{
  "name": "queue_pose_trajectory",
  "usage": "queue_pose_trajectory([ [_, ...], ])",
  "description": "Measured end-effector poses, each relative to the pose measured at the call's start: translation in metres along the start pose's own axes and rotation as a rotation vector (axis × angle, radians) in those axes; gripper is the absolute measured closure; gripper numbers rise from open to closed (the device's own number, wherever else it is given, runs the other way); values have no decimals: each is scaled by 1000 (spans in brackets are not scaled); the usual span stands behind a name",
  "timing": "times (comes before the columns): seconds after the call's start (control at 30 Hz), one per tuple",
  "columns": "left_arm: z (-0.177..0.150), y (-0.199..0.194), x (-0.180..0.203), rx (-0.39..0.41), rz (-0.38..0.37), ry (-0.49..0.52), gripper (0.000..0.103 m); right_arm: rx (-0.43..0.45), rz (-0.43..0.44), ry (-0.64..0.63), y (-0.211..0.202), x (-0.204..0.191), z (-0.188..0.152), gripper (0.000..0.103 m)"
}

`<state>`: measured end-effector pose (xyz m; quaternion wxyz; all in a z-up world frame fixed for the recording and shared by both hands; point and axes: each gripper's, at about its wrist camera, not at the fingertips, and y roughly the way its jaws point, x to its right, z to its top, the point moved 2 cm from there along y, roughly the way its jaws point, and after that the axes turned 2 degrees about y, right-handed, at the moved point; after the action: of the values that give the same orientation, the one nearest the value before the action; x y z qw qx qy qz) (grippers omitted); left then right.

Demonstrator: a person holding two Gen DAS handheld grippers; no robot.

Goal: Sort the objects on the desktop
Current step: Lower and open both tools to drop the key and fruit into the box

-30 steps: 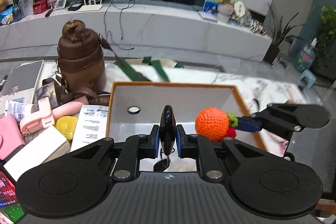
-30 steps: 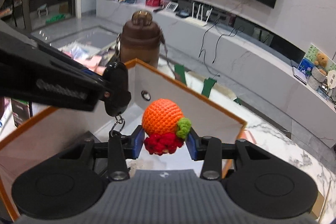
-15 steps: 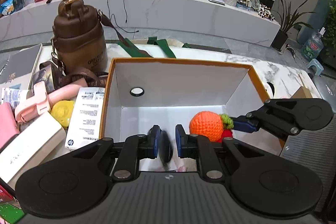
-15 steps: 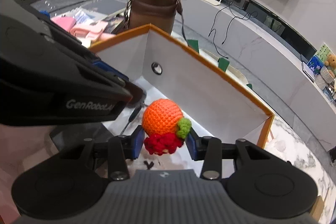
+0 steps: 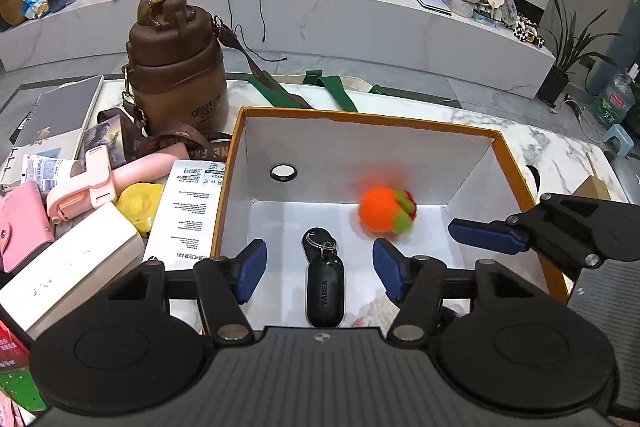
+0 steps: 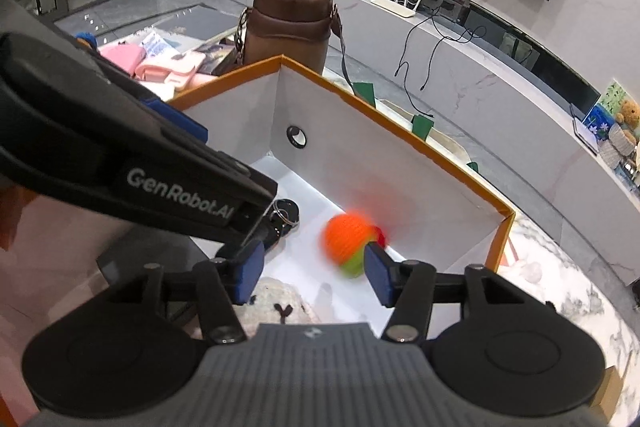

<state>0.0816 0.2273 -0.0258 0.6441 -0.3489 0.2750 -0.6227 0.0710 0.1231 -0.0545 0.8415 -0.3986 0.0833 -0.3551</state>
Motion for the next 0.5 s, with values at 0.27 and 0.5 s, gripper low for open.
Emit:
queue_pose_trajectory([
  [0.27,3,-7,9,18,-4,8,30,85,33,99,-20,13,-1,43],
  [0.5,6,-20,24,59,-21,11,30,170,46,207,-50,27,-13,42],
])
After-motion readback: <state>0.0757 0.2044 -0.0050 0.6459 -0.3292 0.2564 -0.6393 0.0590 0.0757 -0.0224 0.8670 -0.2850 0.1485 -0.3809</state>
